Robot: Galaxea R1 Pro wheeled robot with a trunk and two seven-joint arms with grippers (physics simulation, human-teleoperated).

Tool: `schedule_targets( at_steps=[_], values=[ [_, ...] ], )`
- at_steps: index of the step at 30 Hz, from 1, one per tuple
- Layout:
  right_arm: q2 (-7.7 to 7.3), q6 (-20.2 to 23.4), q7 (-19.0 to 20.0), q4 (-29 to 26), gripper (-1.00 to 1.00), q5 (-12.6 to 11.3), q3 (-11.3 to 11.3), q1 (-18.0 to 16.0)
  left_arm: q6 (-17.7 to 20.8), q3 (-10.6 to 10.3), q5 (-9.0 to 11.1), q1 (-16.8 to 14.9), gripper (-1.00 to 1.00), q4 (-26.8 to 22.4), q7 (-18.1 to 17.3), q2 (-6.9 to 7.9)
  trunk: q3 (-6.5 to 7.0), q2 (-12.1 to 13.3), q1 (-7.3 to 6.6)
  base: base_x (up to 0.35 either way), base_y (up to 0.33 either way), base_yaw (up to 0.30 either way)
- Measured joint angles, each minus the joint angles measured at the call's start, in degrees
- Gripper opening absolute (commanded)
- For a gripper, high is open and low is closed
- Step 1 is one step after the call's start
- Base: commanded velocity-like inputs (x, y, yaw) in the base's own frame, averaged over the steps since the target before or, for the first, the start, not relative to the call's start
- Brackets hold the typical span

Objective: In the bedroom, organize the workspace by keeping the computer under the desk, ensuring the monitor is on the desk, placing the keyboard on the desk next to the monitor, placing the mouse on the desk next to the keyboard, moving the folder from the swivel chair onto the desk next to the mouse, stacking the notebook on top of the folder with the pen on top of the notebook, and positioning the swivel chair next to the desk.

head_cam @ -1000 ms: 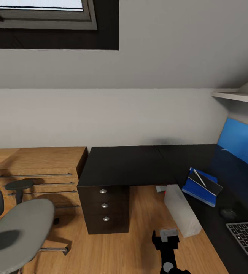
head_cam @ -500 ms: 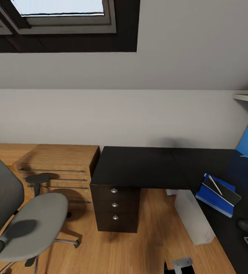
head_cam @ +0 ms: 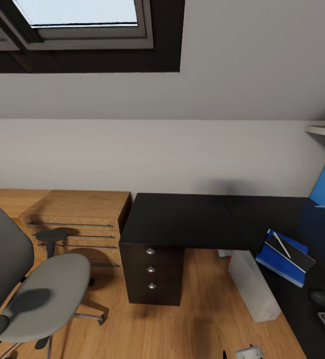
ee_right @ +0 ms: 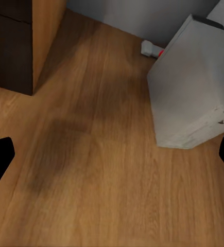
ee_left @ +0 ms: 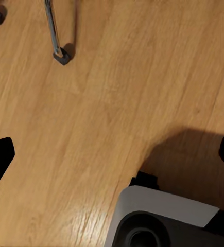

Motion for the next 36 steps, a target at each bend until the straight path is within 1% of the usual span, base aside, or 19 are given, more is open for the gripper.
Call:
schedule_targets(
  at_steps=[4,5,15,17,18,19,20,21,26,32,34,36],
  values=[
    [0.10,-0.6,0.1,0.0,1.00,-0.1,0.0,0.0,-0.4,0.1,0.1,0.0,1.00,0.1,-0.4,-0.01,0.72,1.6,-0.88,-0.043,0.000,-0.011],
    [0.53,-1.0,0.2,0.0,1.00,-0.1,0.1,0.1,-0.6,0.2,0.2,0.0,1.00,0.2,-0.5,0.07,0.91,2.0,-1.08,-0.205,0.000,-0.045],
    [1.03,-2.3,0.3,0.0,1.00,-0.2,0.0,0.1,-0.7,0.4,0.4,0.0,1.00,0.2,-0.4,0.17,2.74,6.0,-3.27,-0.299,0.000,0.001],
    [1.11,-2.3,0.3,0.0,1.00,-0.2,0.0,0.1,-0.7,0.4,2.4,0.0,1.00,0.2,-0.5,0.22,3.10,6.8,-3.70,-0.335,0.000,0.203],
    [1.12,-2.3,0.3,0.0,1.00,-0.2,0.0,0.1,-0.7,0.4,3.0,0.0,1.00,0.2,-0.5,0.23,3.28,7.2,-3.92,-0.336,0.000,0.244],
    [1.13,-2.3,0.3,0.0,1.00,-0.1,0.0,0.1,-0.7,0.5,4.7,0.0,1.00,0.2,-0.5,0.24,3.47,7.6,-4.14,-0.326,0.000,0.257],
    [1.14,-2.4,0.3,0.0,1.00,-0.1,0.0,0.1,-0.7,0.4,5.5,0.0,1.00,0.2,-0.5,0.25,3.64,8.0,-4.37,-0.296,0.000,0.261],
    [1.16,-2.4,0.3,0.0,1.00,-0.1,0.0,0.1,-0.7,0.4,5.8,0.0,1.00,0.2,-0.5,0.26,3.82,8.4,-4.59,-0.249,0.000,0.265],
    [1.19,-2.5,0.2,0.0,1.00,0.0,0.0,0.1,-0.7,0.4,6.8,0.0,1.00,0.1,-0.5,0.34,4.72,10.4,-5.71,-0.121,0.000,0.272],
    [1.28,-3.2,-0.1,0.0,1.00,0.0,0.0,0.1,-0.6,0.4,7.1,0.0,1.00,0.1,-0.5,0.36,5.80,12.9,-7.04,-0.019,0.000,0.278],
    [1.25,-4.4,-0.1,0.0,1.00,0.0,0.0,0.1,-0.5,0.4,7.1,0.0,1.00,0.1,-0.5,0.36,6.17,13.7,-7.48,-0.004,0.000,0.279],
    [1.19,-6.9,-0.1,0.0,1.00,0.0,0.0,0.2,-0.4,0.4,7.1,0.0,1.00,0.1,-0.5,0.36,6.53,14.5,-7.92,-0.002,0.000,0.279]
  ],
)
